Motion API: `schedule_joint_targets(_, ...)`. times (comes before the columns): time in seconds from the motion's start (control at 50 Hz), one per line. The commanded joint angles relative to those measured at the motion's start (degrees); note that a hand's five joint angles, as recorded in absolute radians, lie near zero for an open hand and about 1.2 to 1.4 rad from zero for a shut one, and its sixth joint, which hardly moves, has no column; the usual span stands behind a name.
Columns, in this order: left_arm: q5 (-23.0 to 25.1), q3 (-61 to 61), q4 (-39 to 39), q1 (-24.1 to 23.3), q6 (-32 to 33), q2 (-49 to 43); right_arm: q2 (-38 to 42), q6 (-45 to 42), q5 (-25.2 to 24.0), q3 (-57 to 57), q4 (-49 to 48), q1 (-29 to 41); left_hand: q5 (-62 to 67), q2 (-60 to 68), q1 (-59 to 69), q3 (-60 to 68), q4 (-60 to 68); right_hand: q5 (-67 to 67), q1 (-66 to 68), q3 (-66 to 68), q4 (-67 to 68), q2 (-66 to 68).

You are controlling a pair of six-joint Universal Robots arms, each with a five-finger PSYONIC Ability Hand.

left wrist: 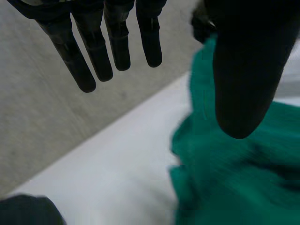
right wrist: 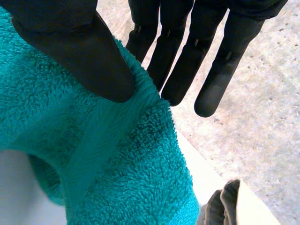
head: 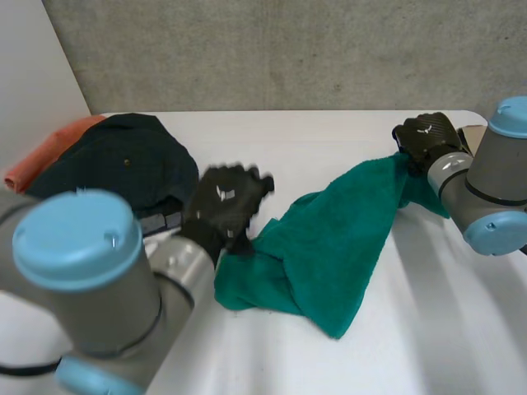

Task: Fold the laundry.

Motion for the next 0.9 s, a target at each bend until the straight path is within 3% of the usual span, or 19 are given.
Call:
schedule_joint_targets(0.02, 0.15, -5.35, 0.86, -1.74, 0.22, -3.59, -3.32, 0.0, -0.98, 6.16, 0.73, -0.3, 3.79, 4.34, 4.12, 4.27, 4.01, 11.98, 16.83, 11.83, 11.4, 12.55)
schedule_joint_targets(0.22, 0.06, 2.03, 1.21, 1.33, 3.65, -16.78, -6.4, -0.7, -3.18, 12.68, 0.73, -0.56, 7.47, 8.02, 7.79, 7.95, 7.69, 11.98, 16.83, 11.83, 11.4, 12.55)
schedule_joint_targets(0.26, -0.03, 2.64, 1.65, 1.69, 4.44, -17.57, -7.02, -1.4, -3.88, 13.38, 0.82, -1.0, 21.2, 21.76, 21.53, 21.68, 21.43, 11.98, 16.83, 11.83, 11.4, 12.55)
schedule_joint_targets(0.28, -0.03, 2.91, 2.35, 1.95, 5.05, -17.58, -7.19, -1.67, -3.97, 13.47, 0.9, -1.26, 41.1, 41.65, 41.43, 41.58, 41.33, 11.98, 16.83, 11.83, 11.4, 12.55)
schedule_joint_targets(0.3, -0.03, 2.91, 2.79, 2.04, 5.32, -17.49, -7.54, -2.1, -4.06, 13.73, 0.99, -1.61, 51.29, 51.85, 51.62, 51.77, 51.52, 11.98, 16.83, 11.83, 11.4, 12.55)
schedule_joint_targets(0.32, -0.03, 2.82, 3.23, 2.13, 5.41, -17.31, -7.81, -2.46, -4.06, 14.0, 1.17, -1.96, 54.2, 54.76, 54.53, 54.68, 54.43, 11.98, 16.83, 11.83, 11.4, 12.55)
schedule_joint_targets(0.42, -1.52, 1.33, 4.03, 2.39, 5.5, -11.44, -12.89, -8.59, -4.41, 16.19, 7.12, -3.9, 54.23, 54.79, 54.56, 54.71, 54.46, 11.98, 16.83, 11.83, 11.4, 12.55)
schedule_joint_targets(0.58, -1.96, -4.03, 3.59, 1.6, 4.09, 8.06, -22.56, -17.92, -4.33, 15.59, 20.93, -8.21, 54.23, 54.79, 54.56, 54.71, 54.46, 11.98, 16.83, 11.83, 11.4, 12.55)
schedule_joint_targets(0.66, -1.88, -3.25, 0.7, 1.86, 2.52, 13.17, -26.18, -19.77, -4.76, 14.71, 25.07, -8.56, 54.23, 54.79, 54.56, 54.71, 54.46, 11.98, 16.83, 11.83, 11.4, 12.55)
schedule_joint_targets(0.78, -1.7, 1.94, -5.46, 4.75, 2.25, 12.14, -26.8, -20.22, -6.87, 13.04, 27.1, -8.3, 54.23, 54.79, 54.56, 54.71, 54.46, 11.98, 16.83, 11.83, 11.4, 12.55)
schedule_joint_targets(0.9, -0.47, 9.31, -6.52, 12.05, 2.86, -3.58, -17.41, -16.18, -6.96, 9.88, 25.34, -6.37, 54.23, 54.79, 54.56, 54.71, 54.46, 11.98, 16.83, 11.83, 11.4, 12.55)
